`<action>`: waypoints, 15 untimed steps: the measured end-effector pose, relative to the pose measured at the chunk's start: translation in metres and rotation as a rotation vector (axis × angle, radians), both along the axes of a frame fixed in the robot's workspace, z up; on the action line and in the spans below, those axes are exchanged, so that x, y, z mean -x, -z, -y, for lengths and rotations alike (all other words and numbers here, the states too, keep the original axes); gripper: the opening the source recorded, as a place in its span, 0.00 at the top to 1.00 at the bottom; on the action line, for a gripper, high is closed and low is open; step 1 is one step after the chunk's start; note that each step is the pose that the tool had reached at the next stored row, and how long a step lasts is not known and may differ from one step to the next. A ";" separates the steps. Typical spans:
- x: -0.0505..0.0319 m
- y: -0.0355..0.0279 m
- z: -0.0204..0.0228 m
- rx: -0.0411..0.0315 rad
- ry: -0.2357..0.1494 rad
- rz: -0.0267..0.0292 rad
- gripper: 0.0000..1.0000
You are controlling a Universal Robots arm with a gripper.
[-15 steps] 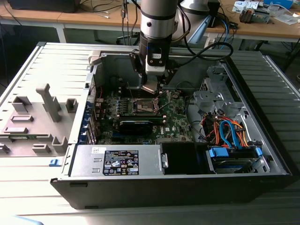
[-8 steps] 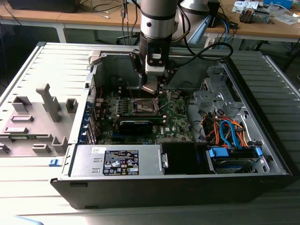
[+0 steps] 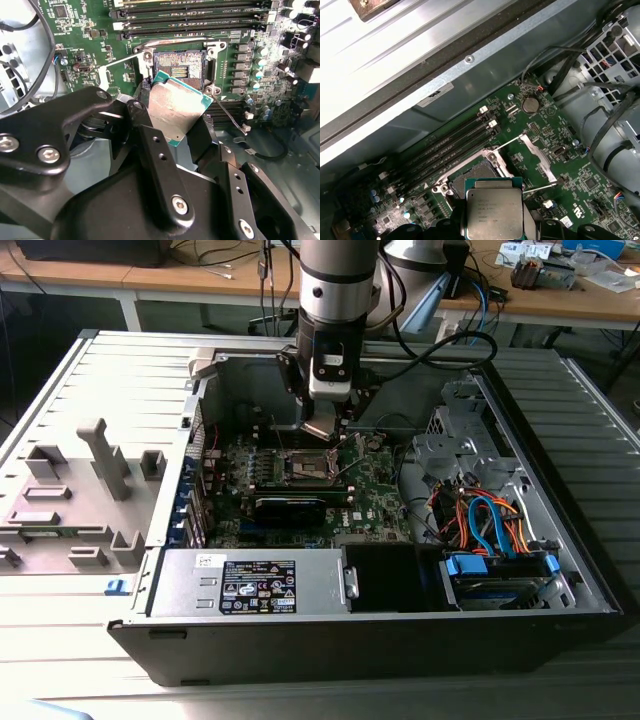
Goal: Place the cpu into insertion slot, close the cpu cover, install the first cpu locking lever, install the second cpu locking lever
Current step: 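Place the cpu into insertion slot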
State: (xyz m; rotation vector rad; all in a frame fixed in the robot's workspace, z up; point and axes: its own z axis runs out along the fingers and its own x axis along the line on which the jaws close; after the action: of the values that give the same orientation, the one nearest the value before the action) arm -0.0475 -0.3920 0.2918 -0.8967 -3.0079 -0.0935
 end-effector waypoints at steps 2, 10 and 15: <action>0.0000 0.0001 0.0000 0.0000 0.002 0.0000 0.45; 0.0000 0.0004 0.0000 0.0000 0.010 0.0000 0.45; 0.0000 0.0005 0.0000 0.0000 0.014 0.0000 0.45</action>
State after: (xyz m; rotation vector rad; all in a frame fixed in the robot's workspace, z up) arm -0.0475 -0.3920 0.2914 -0.9182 -3.0019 -0.0935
